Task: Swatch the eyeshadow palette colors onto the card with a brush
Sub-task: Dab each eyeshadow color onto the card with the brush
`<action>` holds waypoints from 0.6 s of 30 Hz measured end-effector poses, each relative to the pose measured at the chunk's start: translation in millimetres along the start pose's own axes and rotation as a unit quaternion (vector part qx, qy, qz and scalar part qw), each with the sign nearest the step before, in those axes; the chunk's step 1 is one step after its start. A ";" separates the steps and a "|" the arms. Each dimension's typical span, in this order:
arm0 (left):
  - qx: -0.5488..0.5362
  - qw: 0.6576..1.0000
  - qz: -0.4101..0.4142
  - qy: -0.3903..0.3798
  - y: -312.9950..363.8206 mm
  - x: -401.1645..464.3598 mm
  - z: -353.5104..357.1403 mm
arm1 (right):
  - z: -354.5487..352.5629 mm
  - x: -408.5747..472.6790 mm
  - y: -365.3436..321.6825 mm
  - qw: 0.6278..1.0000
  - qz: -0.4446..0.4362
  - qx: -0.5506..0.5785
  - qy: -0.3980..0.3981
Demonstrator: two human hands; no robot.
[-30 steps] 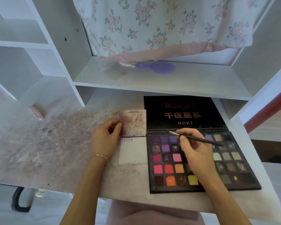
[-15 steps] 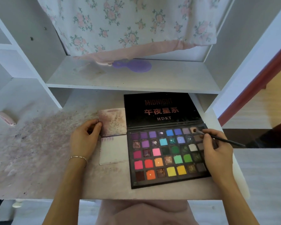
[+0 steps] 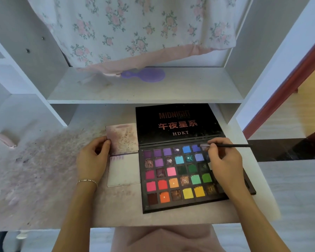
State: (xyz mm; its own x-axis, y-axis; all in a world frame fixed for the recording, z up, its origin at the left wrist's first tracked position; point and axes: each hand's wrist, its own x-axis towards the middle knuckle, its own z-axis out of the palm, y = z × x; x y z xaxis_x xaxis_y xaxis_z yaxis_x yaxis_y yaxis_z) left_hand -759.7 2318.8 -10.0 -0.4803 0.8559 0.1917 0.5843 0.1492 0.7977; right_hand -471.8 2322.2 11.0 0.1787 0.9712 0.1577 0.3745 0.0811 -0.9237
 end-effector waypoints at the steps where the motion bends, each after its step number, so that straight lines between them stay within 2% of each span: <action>1: 0.004 1.000 0.000 0.001 -0.1 -0.2 0.2 | 1.2 2.1 0.4 1.000 0.004 -0.014 -0.006; 8: 0.006 1.000 -0.004 0.002 -1.1 0.3 0.8 | 4.9 8.9 0.2 0.997 -0.009 -0.061 -0.056; 13: 0.006 1.000 0.001 -0.001 -1.4 -0.3 0.4 | 2.9 13.8 0.3 0.996 -0.006 -0.082 -0.040; 18: 0.012 1.000 -0.003 0.001 -0.6 -0.4 0.7 | 3.0 14.7 0.7 0.995 0.001 -0.082 -0.061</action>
State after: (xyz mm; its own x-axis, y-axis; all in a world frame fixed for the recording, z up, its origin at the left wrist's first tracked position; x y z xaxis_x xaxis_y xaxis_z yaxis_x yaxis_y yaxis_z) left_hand -759.5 2318.8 -11.0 -0.4858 0.8537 0.1877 0.5963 0.1667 0.7853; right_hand -471.7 2337.3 11.6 0.0710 0.9922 0.1029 0.5191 0.0513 -0.8532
